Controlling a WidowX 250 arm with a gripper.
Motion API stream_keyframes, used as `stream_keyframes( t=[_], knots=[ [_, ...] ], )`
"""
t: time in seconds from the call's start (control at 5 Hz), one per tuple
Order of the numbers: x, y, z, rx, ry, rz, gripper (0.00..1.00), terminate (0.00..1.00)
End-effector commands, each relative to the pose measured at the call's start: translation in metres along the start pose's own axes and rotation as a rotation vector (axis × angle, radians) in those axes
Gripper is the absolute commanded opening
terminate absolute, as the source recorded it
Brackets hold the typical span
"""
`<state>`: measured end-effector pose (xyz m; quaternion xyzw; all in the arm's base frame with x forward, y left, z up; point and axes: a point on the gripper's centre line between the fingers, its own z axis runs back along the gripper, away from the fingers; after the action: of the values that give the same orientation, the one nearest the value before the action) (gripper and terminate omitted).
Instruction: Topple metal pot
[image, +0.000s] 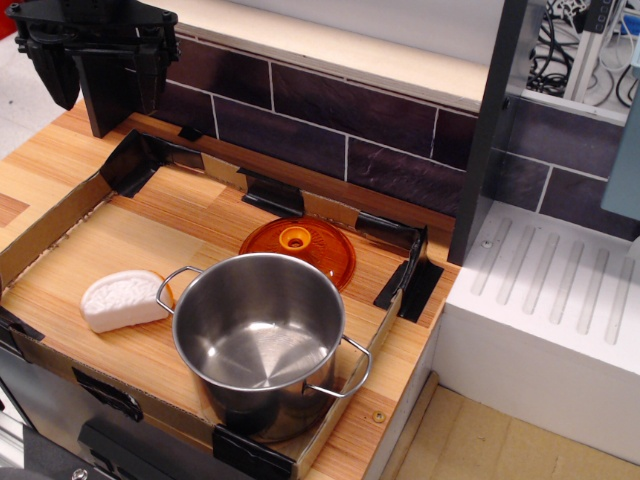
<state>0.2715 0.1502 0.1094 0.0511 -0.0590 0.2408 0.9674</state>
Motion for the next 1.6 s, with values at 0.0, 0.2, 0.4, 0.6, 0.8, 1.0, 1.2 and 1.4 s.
stream_keyframes(
  t=[0.0, 0.2, 0.4, 0.6, 0.8, 1.0, 1.2, 1.4],
  knots=[
    [0.0, 0.0, 0.0, 0.0, 0.0, 0.0, 1.0, 0.0],
    [-0.013, -0.018, 0.024, -0.035, -0.017, -0.111, 1.0, 0.0],
    [-0.038, -0.036, 0.045, -0.066, -0.017, -0.229, 1.0, 0.0],
    [-0.079, -0.059, 0.067, -0.097, -0.014, -0.429, 1.0, 0.0],
    [-0.126, -0.076, 0.079, -0.144, 0.051, -0.64, 1.0, 0.0],
    [-0.16, -0.085, 0.077, -0.146, 0.051, -0.776, 1.0, 0.0],
    [-0.173, -0.095, 0.064, -0.138, 0.072, -0.85, 1.0, 0.0],
    [-0.177, -0.102, 0.036, -0.113, 0.097, -0.94, 1.0, 0.0]
  ],
)
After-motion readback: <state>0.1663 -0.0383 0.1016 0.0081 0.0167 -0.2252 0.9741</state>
